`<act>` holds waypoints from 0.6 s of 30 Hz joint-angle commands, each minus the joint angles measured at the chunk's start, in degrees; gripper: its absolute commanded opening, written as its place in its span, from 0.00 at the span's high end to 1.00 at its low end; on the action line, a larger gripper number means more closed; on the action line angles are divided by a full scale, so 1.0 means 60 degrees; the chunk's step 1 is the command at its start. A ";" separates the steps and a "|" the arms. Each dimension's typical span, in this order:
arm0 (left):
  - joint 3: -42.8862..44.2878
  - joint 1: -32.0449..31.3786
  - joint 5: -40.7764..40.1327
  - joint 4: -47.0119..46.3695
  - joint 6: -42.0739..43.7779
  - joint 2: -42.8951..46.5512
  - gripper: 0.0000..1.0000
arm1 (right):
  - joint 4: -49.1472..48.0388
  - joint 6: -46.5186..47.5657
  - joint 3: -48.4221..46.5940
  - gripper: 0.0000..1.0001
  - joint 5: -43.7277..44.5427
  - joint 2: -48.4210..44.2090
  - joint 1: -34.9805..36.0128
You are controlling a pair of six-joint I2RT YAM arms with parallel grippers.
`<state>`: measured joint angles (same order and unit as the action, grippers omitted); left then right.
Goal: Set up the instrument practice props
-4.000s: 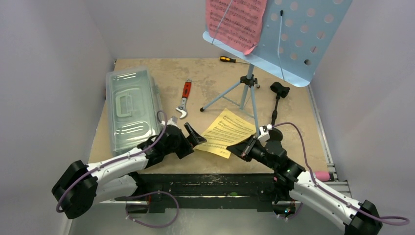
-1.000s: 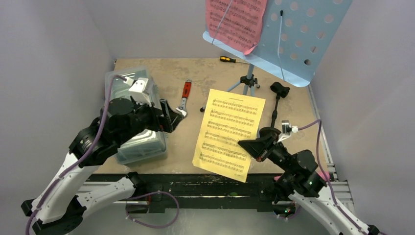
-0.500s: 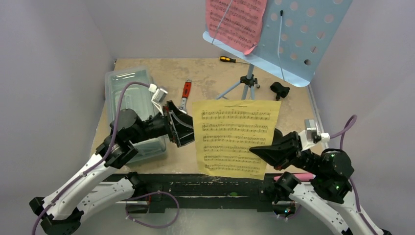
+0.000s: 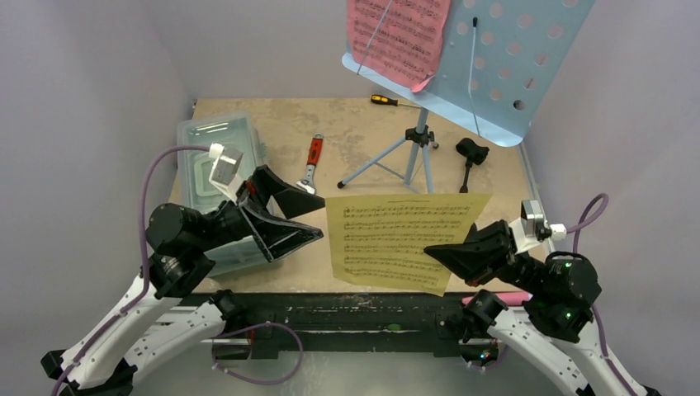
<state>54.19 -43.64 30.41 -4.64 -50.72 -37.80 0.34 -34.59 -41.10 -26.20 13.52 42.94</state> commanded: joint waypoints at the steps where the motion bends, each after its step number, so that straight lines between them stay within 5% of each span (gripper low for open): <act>1: -0.0202 0.0005 -0.0076 -0.0887 -0.0040 0.0044 0.01 | -0.0882 -0.0392 0.0130 1.00 0.0018 0.0088 -0.0017; 9: -0.0180 0.0001 0.0387 -0.1714 -0.0275 -0.0524 0.03 | -0.1064 -0.0294 -0.0011 1.00 -0.0080 0.0398 -0.0016; 15: -0.0097 0.0000 0.0895 -0.2546 -0.0648 -0.1130 0.30 | -0.0925 -0.0100 -0.0292 1.00 0.0022 0.0730 -0.0008; 18: 0.0004 -0.0003 0.0905 -0.2286 -0.0333 -0.1109 0.22 | -0.0646 0.0143 -0.0528 1.00 0.0129 0.0862 -0.0016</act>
<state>52.60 -43.64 34.09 -15.16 -53.47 -45.10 -3.68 -35.75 -41.04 -26.50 17.30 42.94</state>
